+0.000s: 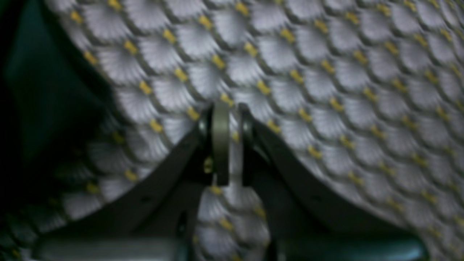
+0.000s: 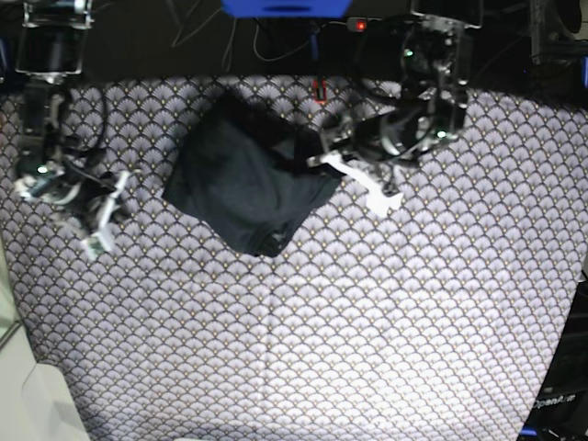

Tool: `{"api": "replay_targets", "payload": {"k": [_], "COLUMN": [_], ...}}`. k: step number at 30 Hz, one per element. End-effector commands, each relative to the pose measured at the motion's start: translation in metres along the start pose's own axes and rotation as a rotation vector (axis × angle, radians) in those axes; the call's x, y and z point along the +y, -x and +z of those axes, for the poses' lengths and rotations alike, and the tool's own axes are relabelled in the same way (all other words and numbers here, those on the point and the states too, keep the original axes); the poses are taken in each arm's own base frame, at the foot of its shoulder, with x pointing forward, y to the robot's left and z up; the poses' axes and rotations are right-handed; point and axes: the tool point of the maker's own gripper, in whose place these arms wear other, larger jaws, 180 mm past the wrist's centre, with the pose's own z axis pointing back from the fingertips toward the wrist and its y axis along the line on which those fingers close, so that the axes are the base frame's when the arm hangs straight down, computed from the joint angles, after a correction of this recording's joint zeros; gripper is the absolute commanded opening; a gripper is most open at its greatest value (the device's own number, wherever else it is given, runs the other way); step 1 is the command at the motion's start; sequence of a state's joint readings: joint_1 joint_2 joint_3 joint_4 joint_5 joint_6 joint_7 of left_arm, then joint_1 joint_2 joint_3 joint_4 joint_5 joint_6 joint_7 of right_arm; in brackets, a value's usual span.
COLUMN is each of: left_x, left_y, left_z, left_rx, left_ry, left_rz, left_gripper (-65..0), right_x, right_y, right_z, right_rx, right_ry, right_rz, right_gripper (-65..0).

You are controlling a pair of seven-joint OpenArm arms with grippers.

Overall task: Fold the T-shirt properly
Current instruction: 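Press the bundle's sides with both grippers to square it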

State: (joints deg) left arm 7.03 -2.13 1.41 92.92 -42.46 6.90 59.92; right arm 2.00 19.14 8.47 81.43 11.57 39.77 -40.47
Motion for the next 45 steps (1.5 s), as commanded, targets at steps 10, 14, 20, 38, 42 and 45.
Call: {"api": "replay_targets", "payload": {"k": [10,14,20,38,42,45], "left_x": [-0.039,-0.041,-0.059,-0.043,-0.033,-0.027], "left_y": [-0.017,-0.034,-0.063,-0.094,-0.084,-0.076], "left_z": [-0.043,-0.057,-0.068,-0.064,-0.043,-0.041], "left_rx": [0.003,-0.033,-0.058,-0.108,-0.131,-0.132], "left_ry": [0.039,0.02,0.035,-0.004,-0.01,-0.015], "left_rz": [-0.063,-0.062,-0.075,-0.09,-0.117,-0.113], "left_gripper": [-41.2,-41.2,-41.2,-41.2,-41.2,-41.2], "right_x": [0.044,0.057,0.08,0.075,0.054,0.048], "right_y": [-0.005,0.003,0.016,0.035,0.034,0.022], "right_z": [-0.013,-0.004,0.013,0.042,0.049,0.046], "right_rx": [-0.018,-0.017,-0.019,-0.008,-0.008,-0.029], "right_ry": [-0.058,-0.065,-0.081,-0.026,0.019,0.028], "right_rz": [0.015,0.03,0.042,0.041,0.053,0.062], "right_gripper": [-62.2,-62.2,-62.2,-62.2,-62.2,-62.2]}}
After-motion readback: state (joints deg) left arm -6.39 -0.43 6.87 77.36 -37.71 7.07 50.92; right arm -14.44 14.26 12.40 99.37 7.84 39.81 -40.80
